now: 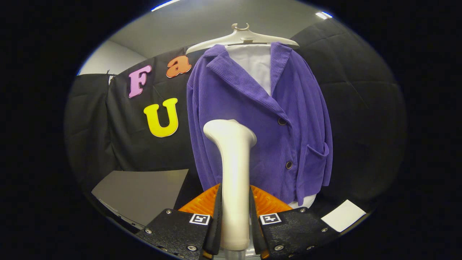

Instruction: Iron the clothes twice with a garment steamer, once on the left side and once on the right side.

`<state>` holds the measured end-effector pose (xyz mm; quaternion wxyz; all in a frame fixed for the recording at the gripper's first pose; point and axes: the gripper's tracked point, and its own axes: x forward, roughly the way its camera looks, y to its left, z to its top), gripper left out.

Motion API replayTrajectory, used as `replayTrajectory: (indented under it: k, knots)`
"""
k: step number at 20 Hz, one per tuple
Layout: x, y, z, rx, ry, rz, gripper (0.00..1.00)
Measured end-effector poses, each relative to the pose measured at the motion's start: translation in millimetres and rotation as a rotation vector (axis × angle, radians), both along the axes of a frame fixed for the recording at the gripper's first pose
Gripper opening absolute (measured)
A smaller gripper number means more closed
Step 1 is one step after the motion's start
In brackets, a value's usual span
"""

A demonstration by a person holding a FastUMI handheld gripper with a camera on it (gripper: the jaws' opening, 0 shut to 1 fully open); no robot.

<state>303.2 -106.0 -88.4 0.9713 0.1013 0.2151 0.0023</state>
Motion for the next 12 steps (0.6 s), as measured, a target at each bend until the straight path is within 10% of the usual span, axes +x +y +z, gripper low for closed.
replayTrajectory:
  k: [12]
  knots:
    - [-39.2, -0.1, -77.7, 0.002, 0.157, -0.010, 0.36]
